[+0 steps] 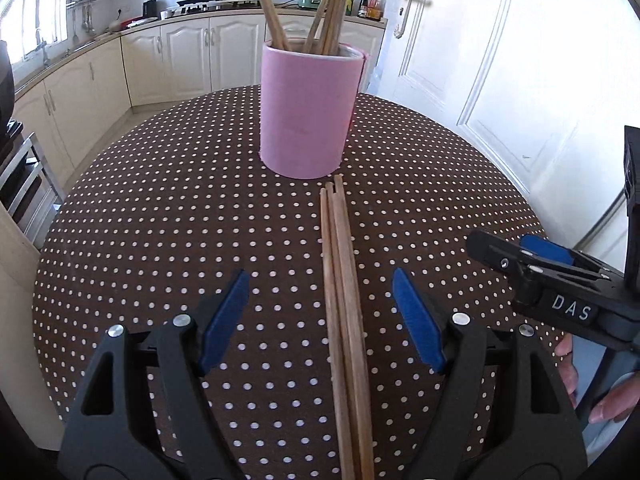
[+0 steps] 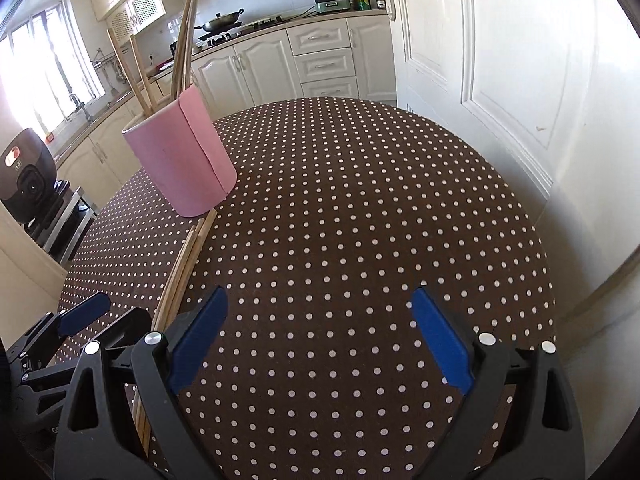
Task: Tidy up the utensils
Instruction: 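Move both open tools down to the chopsticks lying on the table, then close the left tool on one chopstick lying on the table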
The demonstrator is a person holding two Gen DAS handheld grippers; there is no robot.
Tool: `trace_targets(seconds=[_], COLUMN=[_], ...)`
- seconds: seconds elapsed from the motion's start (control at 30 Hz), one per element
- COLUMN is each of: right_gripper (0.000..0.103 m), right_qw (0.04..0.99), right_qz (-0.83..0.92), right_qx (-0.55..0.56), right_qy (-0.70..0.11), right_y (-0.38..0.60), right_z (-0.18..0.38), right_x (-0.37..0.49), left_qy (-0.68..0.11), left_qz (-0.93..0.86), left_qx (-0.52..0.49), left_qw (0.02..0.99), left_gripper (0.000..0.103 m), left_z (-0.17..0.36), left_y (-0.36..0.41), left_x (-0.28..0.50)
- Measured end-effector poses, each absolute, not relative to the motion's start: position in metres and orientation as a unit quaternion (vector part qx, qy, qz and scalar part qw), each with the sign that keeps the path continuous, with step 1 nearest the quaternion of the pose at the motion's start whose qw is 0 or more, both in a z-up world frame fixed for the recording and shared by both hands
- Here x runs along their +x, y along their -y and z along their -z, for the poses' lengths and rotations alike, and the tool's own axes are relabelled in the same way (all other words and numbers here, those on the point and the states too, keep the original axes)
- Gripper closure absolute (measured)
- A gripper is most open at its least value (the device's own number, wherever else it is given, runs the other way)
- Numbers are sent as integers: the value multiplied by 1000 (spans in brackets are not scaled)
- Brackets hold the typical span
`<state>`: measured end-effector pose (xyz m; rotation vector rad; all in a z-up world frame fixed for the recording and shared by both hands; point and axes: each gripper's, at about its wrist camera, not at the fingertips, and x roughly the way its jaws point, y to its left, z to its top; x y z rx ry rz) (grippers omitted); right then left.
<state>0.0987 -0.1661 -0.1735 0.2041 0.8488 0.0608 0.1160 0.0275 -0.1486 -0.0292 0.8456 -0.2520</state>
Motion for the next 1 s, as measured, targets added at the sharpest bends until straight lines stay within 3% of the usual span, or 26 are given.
trace_targets(seconds=[0.1, 0.27, 0.43, 0.7, 1.0], right_gripper=[14, 14, 14, 14, 13], right_qw=[904, 903, 901, 898, 898], right_qz=[-30, -35, -43, -51, -50], right_qx=[104, 98, 97, 101, 109], right_qy=[-414, -418, -421, -426, -424], right_y=[169, 172, 165, 158, 165], right_z=[176, 177, 178, 181, 183], right_x=[96, 92, 93, 93, 93], left_qy=[-399, -399, -397, -408, -431], left_qz=[129, 134, 143, 136, 116], left_qx=[-11, -8, -5, 21, 44], left_qw=[908, 907, 906, 902, 894], left_gripper=[36, 64, 77, 77, 86], left_z=[149, 154, 156, 159, 160], left_y=[-20, -14, -10, 4, 13], left_x=[118, 121, 122, 133, 148])
